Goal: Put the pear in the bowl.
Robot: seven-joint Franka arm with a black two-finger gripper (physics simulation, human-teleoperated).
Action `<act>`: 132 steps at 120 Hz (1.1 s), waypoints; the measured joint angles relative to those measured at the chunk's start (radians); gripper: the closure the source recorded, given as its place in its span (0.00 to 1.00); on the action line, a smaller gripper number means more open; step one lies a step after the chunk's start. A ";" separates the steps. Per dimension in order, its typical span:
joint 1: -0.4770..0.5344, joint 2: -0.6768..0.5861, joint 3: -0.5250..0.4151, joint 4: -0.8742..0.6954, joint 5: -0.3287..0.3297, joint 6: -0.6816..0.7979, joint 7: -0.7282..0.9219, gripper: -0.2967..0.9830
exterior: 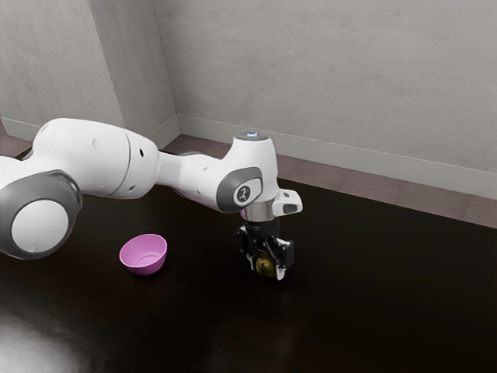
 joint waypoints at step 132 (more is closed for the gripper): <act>0.287 -0.216 0.000 -0.054 0.041 -0.157 0.053 0.52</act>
